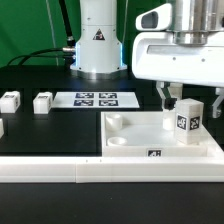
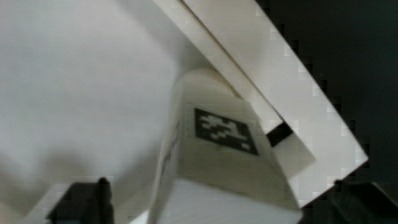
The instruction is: Assemble square table
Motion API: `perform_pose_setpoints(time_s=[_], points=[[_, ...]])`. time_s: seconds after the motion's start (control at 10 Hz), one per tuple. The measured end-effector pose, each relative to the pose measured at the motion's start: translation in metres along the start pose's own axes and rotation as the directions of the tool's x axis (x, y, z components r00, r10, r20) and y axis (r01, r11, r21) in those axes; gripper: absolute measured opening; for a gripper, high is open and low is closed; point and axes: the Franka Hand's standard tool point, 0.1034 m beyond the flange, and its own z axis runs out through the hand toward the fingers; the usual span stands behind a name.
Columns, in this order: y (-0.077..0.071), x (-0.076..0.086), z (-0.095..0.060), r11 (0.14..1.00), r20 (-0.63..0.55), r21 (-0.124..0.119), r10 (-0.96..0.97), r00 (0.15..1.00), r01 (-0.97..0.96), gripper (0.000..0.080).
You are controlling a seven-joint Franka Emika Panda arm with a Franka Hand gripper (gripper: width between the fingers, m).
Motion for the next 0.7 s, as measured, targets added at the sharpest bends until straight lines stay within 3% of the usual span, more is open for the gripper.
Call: perform_pose_setpoints(time_s=[0.1,0.3,0.7], points=[[-0.0050,-0.0024,-0.0011,0.995,0.002,-0.008,-0.094,0.996,0.095,0.0641],[-0.0008,0.0023,-0.0011,0.948,0.007,-0.014,-0.319,0.948,0.319,0.0648],[0.0011,0.0027,0.0000,0.792,0.013,-0.013,-0.611,0.792,0.611,0.0649]])
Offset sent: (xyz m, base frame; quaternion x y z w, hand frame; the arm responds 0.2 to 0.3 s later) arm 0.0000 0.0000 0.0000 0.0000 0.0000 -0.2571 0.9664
